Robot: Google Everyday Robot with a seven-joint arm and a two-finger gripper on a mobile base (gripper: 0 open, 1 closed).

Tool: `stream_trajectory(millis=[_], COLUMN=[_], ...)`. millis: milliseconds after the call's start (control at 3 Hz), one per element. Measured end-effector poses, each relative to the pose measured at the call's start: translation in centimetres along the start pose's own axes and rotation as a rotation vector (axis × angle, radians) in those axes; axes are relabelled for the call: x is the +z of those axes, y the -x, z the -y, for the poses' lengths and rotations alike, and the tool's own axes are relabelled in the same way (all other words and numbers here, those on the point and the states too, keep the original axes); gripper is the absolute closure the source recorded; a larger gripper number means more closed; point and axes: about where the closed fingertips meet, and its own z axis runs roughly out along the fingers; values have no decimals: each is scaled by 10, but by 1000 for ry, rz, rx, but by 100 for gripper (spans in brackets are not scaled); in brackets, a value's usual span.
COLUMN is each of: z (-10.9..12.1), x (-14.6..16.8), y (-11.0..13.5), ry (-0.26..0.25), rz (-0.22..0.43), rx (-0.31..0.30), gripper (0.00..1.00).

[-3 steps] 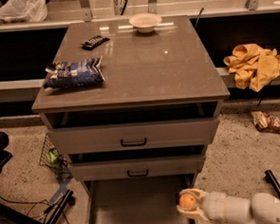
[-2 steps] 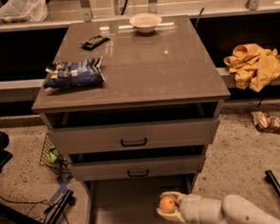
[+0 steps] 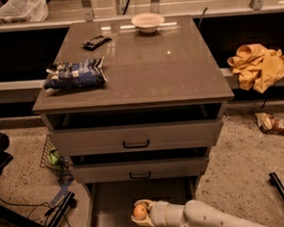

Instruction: Place orange into bottom drawer

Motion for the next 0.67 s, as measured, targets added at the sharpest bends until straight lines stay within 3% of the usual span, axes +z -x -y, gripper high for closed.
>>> stream_trajectory(millis=[333,667], z=[0,0], x=[53,53], y=[-28,-28], ry=[47,47], rz=[-31,-31], rx=[-14,-14], gripper=[100,100])
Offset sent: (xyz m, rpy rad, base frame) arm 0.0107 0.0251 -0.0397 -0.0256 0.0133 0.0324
